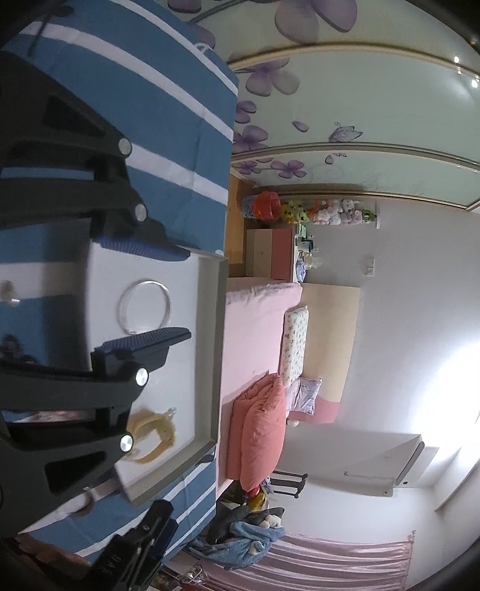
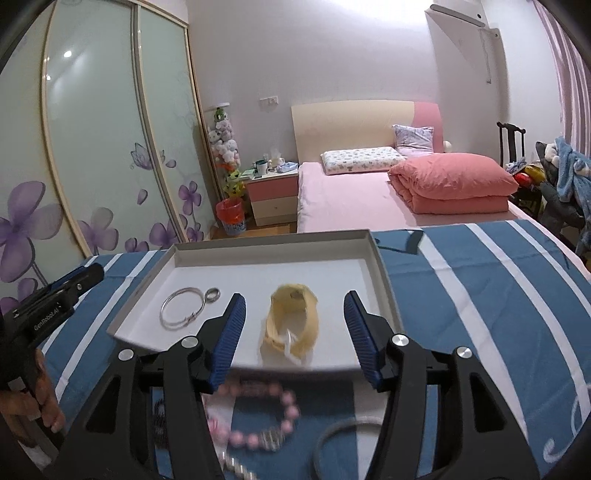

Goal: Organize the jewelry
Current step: 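Withdraw both grippers from the tray back over the bed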

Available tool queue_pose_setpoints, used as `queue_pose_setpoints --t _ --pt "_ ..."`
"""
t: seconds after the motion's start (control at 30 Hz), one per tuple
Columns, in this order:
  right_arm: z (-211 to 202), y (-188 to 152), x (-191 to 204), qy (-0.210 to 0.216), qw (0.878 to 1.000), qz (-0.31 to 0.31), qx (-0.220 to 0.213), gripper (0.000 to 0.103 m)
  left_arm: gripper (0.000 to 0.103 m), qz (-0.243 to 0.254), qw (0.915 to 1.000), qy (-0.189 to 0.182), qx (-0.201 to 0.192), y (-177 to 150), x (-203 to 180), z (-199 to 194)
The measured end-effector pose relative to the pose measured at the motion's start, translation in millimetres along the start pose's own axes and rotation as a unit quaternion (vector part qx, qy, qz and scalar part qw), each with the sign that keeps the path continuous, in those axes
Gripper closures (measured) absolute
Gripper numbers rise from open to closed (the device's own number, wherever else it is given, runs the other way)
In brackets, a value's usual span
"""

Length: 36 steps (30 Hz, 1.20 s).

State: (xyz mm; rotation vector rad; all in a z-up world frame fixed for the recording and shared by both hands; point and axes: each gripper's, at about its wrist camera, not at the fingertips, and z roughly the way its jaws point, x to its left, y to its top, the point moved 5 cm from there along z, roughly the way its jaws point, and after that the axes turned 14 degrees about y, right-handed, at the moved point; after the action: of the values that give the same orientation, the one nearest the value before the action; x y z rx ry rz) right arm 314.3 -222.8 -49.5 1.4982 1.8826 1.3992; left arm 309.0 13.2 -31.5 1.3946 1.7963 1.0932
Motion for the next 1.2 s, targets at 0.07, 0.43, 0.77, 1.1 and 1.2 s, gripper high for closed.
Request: queue_pose_setpoints --t 0.07,0.43,0.77,1.1,1.2 --pt "-15.7 -7.8 -1.3 -0.001 1.000 0.003 0.000 0.047 0.062 -0.004 1.0000 -0.003 0.002 -7.7 6.5 -14.8" --pt "-40.7 -70.7 -13.9 -0.020 0.997 0.025 0.073 0.037 0.058 0.011 0.9991 -0.023 0.035 -63.2 17.6 -69.0" --pt "-17.0 -96.7 -29.2 -0.040 0.988 0.023 0.146 0.020 0.055 0.019 0.9983 -0.032 0.045 -81.6 17.0 -84.8" --pt "-1.0 -97.9 -39.6 -0.058 0.981 0.023 0.182 0.018 0.054 0.030 0.9971 -0.037 0.060 -89.8 11.4 -79.7" --pt "3.7 -95.7 -39.8 -0.065 0.980 0.015 0.187 0.018 0.052 0.038 0.9963 -0.039 0.066 -92.9 8.0 -78.9"
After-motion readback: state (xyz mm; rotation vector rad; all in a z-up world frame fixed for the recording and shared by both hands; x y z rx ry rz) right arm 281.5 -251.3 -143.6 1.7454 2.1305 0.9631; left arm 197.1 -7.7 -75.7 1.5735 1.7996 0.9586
